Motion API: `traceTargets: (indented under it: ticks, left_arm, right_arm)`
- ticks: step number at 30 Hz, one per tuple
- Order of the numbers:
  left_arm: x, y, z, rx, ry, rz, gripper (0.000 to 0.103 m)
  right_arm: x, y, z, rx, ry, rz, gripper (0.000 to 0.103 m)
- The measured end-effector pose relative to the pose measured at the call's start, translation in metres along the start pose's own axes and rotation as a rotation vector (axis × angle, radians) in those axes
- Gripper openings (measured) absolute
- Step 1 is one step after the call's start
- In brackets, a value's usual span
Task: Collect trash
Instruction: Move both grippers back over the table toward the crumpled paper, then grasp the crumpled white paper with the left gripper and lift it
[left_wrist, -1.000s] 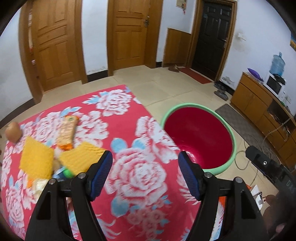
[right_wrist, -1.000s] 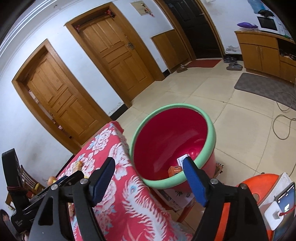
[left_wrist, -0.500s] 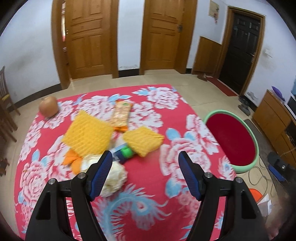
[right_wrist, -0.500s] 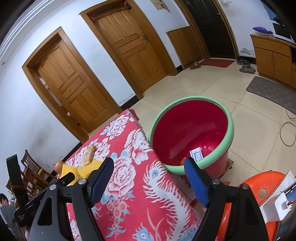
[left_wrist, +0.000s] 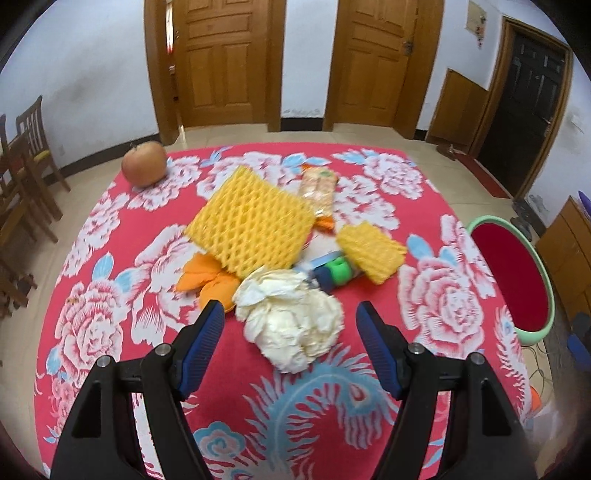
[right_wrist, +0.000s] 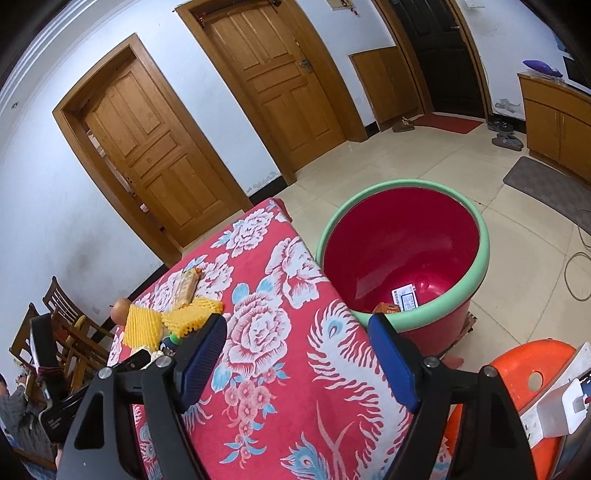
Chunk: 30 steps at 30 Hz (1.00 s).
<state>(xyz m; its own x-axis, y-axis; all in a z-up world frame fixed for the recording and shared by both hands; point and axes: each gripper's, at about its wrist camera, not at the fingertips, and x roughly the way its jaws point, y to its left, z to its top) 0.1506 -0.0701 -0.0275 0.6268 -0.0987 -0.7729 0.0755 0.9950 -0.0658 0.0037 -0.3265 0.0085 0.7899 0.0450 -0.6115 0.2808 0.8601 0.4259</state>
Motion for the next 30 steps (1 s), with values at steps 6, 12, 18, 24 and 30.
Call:
traceTargets:
  ticks: [6,12,18,24,30]
  left_arm:
    - [0.014,0.006,-0.003,-0.015,0.026,0.004,0.073]
    - [0.020,0.006,-0.006,-0.015,0.032,-0.027,0.073]
    - [0.021,0.002,-0.009,0.001,0.041,-0.112,0.045]
    - [0.009,0.000,-0.011,0.022,0.020,-0.136,0.038]
    - [-0.011,0.014,-0.006,-0.008,-0.029,-0.138,0.038]
  right_arm:
    - [0.005,0.001,-0.002,-0.003,0.018,-0.005,0.081]
    - [0.009,0.001,-0.003,0.001,0.029,-0.009,0.081]
    - [0.011,0.005,-0.005,-0.009,0.039,0.000,0.081]
    - [0.015,0.015,-0.008,-0.032,0.053,0.011,0.081]
    - [0.020,0.030,-0.007,-0.069,0.060,0.026,0.081]
